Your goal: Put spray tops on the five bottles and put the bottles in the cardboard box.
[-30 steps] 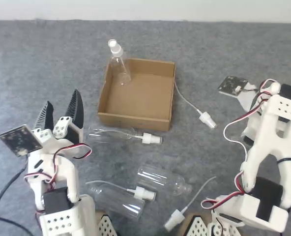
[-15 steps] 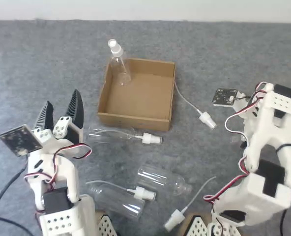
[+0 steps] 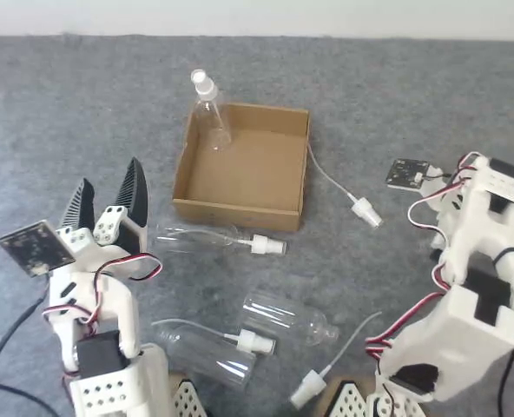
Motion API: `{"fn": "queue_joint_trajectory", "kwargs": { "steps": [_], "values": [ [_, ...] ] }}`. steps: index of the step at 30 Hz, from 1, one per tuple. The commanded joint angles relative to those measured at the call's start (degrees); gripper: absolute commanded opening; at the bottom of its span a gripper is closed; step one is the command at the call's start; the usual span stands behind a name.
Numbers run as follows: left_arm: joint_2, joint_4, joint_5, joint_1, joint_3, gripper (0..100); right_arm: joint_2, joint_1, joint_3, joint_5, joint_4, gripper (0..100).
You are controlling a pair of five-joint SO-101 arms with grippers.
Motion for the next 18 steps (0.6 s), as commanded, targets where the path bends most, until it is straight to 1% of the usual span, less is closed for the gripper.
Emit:
{"fn": "queue_joint_trajectory", "kwargs": {
  "steps": [1,15,18],
  "values": [
    [-0.97,-2.02,-0.44,0.18,-0.57,26,-0.57,2.07,-3.34,-1.49,-1.54,25.3],
    [-0.88,-2.02,-0.44,0.18,-0.48,26,-1.36,1.10,-3.52,-23.38,-1.63,25.3],
    [-0.88,-2.02,-0.44,0.18,-0.48,26,-0.84,1.10,-5.19,-29.80,-1.63,25.3]
  ]
}}
